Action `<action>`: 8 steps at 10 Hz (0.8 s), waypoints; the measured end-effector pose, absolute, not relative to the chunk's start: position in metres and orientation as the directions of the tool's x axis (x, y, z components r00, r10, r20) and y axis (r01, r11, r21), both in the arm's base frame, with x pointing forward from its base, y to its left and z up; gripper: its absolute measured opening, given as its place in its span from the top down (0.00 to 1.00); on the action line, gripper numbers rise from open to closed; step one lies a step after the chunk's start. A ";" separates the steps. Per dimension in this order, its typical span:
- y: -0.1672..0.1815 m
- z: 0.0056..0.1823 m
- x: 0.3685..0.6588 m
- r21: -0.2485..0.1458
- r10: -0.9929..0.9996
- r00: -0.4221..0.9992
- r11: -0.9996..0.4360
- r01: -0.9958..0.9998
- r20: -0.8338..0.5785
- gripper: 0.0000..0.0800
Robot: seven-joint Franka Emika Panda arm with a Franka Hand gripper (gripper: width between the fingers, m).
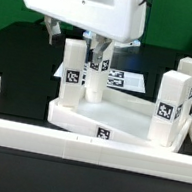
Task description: Assemble desk
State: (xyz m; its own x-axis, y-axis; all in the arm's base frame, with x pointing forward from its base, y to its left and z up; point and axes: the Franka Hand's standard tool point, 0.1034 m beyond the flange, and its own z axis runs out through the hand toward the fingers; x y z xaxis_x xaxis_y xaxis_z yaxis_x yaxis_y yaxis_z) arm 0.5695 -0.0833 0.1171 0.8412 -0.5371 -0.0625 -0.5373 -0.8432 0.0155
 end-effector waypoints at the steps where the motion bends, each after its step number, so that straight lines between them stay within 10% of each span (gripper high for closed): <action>1: -0.082 0.117 0.570 0.020 -0.504 0.861 -0.863 -0.504 -0.061 0.19; 8: -0.086 0.117 0.573 0.001 0.031 0.998 -1.000 0.031 -0.046 0.19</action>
Offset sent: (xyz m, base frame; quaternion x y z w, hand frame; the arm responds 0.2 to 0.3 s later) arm 0.0022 -0.0020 -0.0012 -0.0079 0.0135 -0.2582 0.9660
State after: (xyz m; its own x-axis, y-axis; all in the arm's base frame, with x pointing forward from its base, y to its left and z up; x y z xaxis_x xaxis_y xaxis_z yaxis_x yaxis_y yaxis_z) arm 0.5728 -0.0856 0.1174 0.9984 0.0314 -0.0461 0.0314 -0.9995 0.0007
